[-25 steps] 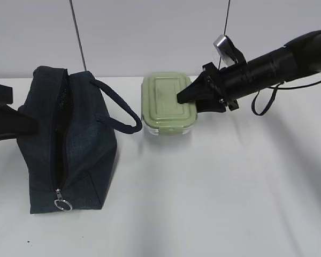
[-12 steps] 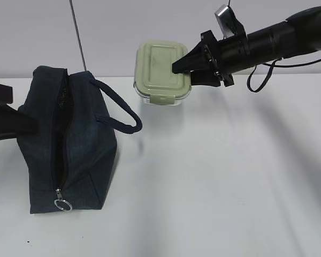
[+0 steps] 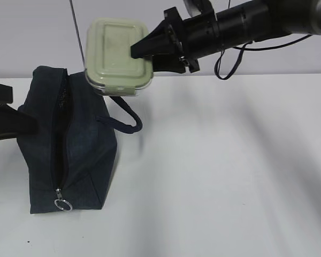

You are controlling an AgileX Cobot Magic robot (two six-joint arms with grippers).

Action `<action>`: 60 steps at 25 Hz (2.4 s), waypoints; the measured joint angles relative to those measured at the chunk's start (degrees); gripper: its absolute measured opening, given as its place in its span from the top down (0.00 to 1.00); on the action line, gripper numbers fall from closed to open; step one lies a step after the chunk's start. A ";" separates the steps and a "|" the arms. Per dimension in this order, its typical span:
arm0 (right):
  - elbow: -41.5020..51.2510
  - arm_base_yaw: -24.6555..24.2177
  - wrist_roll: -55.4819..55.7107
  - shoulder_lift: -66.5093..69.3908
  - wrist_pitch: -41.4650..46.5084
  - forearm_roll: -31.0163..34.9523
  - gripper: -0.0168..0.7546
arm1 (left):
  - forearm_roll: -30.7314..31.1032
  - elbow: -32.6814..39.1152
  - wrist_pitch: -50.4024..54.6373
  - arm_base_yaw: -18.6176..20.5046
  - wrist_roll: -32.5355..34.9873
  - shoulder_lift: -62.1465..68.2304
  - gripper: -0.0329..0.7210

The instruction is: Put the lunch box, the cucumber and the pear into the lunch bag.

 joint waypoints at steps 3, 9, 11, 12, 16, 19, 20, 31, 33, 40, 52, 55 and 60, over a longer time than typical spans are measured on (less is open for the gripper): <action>0.00 3.25 -0.13 0.00 0.00 1.55 0.48 | 0.00 0.00 -0.04 0.00 0.00 0.00 0.98; 0.00 9.11 -1.98 0.00 0.00 4.02 0.48 | 0.00 0.00 -0.04 0.00 0.00 0.00 0.98; 0.00 10.73 -2.42 -0.06 -0.69 4.13 0.48 | 0.00 0.00 -0.04 0.00 0.02 0.00 0.98; 0.00 11.21 -2.63 -0.06 -1.49 4.13 0.48 | 0.00 0.00 -0.04 0.00 0.02 0.00 0.98; 0.00 12.14 -3.09 -0.14 -4.79 3.69 0.48 | 0.35 0.00 -0.40 0.00 0.02 0.06 0.98; 0.00 12.14 -3.13 -0.14 -7.88 -0.11 0.48 | 0.29 0.00 -0.22 0.00 0.02 0.06 0.98; 0.00 12.14 -2.97 -0.14 -8.49 -1.82 0.48 | 0.29 0.00 -0.22 0.00 0.07 0.06 0.98; 0.00 12.14 8.03 -0.14 -9.52 -25.12 0.48 | -0.11 0.00 -0.22 0.00 0.26 0.06 0.98; 0.00 12.14 10.37 -0.14 -9.94 -28.22 0.48 | -0.11 0.00 -0.22 0.00 0.26 0.06 0.98; 0.00 14.09 16.24 -0.14 -15.40 -31.60 0.48 | -0.24 0.00 -0.22 0.00 0.26 0.06 0.98; -0.50 18.04 16.26 3.00 -18.04 -26.86 0.45 | -0.21 0.00 -0.27 0.00 0.26 0.06 0.98; -0.50 18.04 14.05 3.35 -17.80 -24.31 0.35 | -0.21 0.00 -0.32 0.00 0.26 0.06 0.98; -0.50 18.04 11.15 3.62 -16.99 -20.01 0.23 | -0.11 0.00 -0.57 0.00 0.26 0.06 0.98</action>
